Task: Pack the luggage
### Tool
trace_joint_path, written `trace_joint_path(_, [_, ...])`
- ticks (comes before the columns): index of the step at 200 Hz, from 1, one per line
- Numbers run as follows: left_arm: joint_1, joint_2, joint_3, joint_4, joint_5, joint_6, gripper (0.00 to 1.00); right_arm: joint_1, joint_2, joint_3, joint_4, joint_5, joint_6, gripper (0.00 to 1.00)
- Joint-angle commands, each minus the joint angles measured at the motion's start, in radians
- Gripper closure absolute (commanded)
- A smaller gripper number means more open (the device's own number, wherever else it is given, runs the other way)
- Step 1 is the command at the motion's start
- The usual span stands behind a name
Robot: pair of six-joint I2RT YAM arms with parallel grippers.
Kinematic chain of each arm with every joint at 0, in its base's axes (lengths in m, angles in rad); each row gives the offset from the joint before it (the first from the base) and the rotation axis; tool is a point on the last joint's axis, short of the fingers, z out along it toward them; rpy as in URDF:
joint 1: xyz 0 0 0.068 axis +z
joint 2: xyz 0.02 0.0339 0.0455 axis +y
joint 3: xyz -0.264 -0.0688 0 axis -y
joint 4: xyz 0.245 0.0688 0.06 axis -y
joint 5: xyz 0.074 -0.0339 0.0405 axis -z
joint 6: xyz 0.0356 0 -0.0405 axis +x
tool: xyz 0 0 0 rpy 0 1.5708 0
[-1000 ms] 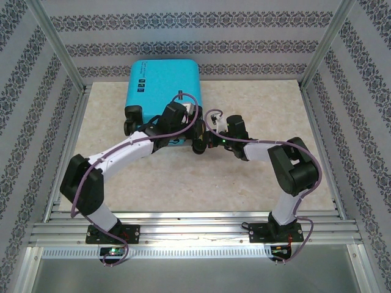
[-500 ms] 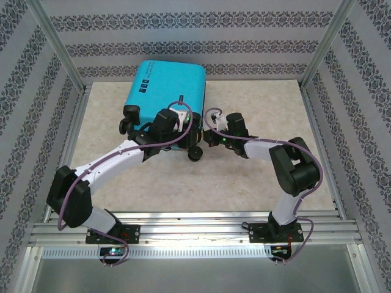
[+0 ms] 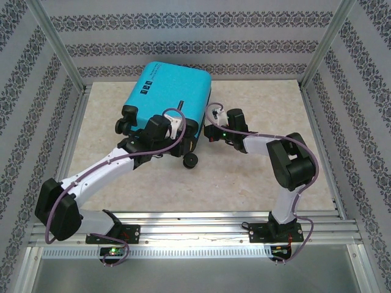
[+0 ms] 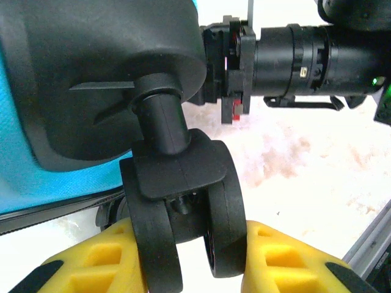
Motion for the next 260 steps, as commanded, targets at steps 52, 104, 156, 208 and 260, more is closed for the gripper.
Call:
trace_joint_path(52, [-0.018,-0.243,-0.039,0.167,0.249,0.138,1.00,-0.114,0.122,0.104,-0.035,0.057,0.070,1.00])
trace_joint_path(104, [-0.023,-0.274,-0.051,0.153,0.358,0.176,1.00,-0.177,0.160,0.143,-0.049,0.002,0.110,1.00])
trace_joint_path(156, [-0.025,-0.301,-0.086,0.179,0.367,0.185,1.00,-0.207,0.141,0.148,-0.064,-0.006,0.116,1.00])
trace_joint_path(208, [-0.025,-0.209,-0.038,0.112,0.254,0.144,0.58,-0.204,0.140,0.138,-0.058,-0.023,0.112,1.00])
trace_joint_path(260, [-0.103,-0.115,-0.016,0.057,-0.017,0.067,0.39,-0.203,0.135,0.135,-0.062,-0.024,0.106,1.00])
